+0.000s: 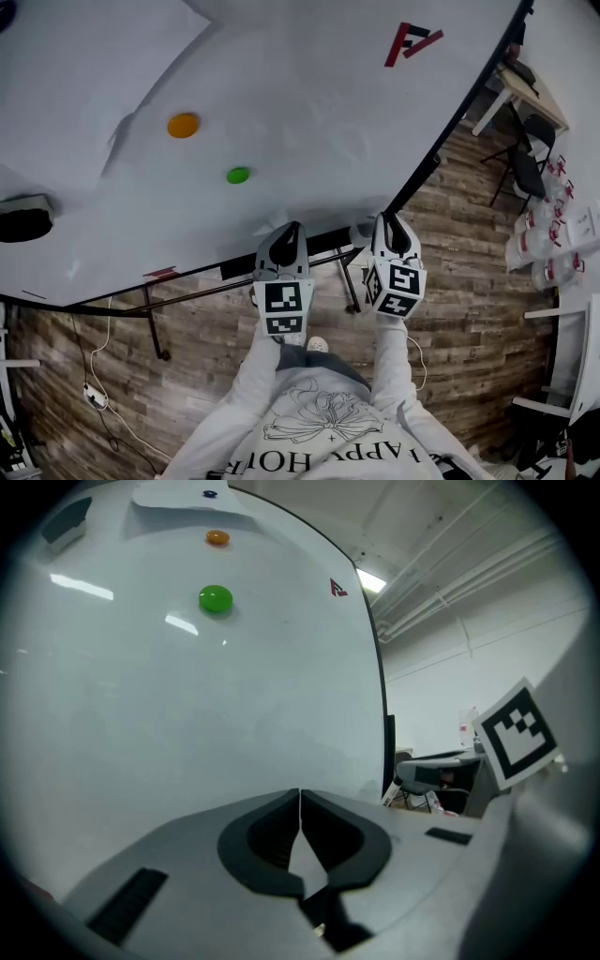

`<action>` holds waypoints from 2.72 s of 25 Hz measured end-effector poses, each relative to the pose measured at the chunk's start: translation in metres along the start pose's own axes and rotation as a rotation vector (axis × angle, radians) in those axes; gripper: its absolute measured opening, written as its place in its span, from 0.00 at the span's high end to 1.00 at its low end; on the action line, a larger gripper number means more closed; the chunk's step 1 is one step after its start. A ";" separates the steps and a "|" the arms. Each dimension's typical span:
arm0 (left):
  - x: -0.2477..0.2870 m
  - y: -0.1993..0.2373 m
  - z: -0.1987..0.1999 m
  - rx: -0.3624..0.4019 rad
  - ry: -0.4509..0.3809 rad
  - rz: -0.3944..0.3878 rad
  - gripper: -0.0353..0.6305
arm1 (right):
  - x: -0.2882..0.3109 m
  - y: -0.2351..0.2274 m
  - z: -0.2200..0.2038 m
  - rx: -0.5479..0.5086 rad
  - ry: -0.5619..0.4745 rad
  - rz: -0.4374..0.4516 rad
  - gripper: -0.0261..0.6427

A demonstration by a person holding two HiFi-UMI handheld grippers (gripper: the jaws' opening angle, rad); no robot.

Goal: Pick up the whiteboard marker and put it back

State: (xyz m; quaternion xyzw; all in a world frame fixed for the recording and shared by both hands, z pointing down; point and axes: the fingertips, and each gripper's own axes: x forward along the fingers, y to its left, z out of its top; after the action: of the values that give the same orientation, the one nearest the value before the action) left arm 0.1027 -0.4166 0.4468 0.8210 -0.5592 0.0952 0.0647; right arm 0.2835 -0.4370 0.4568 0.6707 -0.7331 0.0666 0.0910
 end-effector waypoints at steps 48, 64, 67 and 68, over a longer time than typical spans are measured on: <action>0.005 0.004 0.012 0.008 -0.017 -0.014 0.94 | 0.024 -0.004 -0.049 -0.005 0.126 0.002 0.87; 0.006 0.014 0.004 0.004 0.004 0.021 0.94 | 0.036 0.001 -0.074 -0.070 0.180 0.013 0.87; 0.006 0.015 0.003 0.003 0.006 0.025 0.94 | 0.036 0.006 -0.077 -0.074 0.186 0.025 0.86; 0.005 0.015 0.003 0.004 0.007 0.026 0.94 | 0.036 0.008 -0.078 -0.075 0.186 0.028 0.86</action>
State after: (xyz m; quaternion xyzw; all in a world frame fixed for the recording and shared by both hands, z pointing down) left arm 0.0905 -0.4275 0.4453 0.8134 -0.5696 0.0998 0.0638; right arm 0.2761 -0.4543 0.5407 0.6473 -0.7328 0.1023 0.1829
